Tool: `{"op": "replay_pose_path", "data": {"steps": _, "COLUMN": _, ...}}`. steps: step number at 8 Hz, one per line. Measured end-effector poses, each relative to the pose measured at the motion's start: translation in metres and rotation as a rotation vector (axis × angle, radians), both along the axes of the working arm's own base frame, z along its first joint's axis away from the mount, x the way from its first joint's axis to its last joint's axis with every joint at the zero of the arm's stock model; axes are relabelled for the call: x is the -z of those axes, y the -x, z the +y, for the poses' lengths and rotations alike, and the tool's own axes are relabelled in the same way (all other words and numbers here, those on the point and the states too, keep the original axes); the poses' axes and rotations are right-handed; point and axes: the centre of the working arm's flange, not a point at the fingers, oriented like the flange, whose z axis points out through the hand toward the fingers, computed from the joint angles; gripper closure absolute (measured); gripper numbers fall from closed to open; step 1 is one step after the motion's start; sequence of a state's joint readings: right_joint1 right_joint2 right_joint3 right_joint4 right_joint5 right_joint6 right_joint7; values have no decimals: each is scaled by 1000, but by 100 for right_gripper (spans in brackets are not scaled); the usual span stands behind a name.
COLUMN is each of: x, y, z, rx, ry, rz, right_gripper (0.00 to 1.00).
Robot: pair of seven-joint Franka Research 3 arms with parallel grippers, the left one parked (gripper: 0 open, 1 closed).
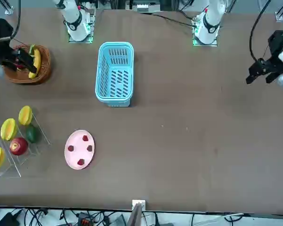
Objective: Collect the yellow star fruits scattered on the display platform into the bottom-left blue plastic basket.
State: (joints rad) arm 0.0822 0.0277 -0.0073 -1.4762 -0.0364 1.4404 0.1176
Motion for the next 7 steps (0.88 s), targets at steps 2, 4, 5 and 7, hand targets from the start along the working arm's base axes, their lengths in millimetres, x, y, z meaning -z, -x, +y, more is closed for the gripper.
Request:
{"op": "replay_pose_path", "data": {"steps": 2, "x": 0, "y": 0, "z": -1, "rx": 3, "ry": 1, "rz": 0, "right_gripper": 0}}
{"op": "replay_pose_path", "data": {"steps": 4, "x": 5, "y": -3, "z": -10, "rx": 32, "ry": 4, "rz": 10, "right_gripper": 0}}
{"op": "replay_pose_path", "data": {"steps": 5, "x": 13, "y": -7, "z": -16, "rx": 59, "ry": 7, "rz": 24, "right_gripper": 0}}
{"op": "replay_pose_path", "data": {"steps": 7, "x": 36, "y": -22, "z": -35, "rx": 112, "ry": 12, "rz": 48, "right_gripper": 0}}
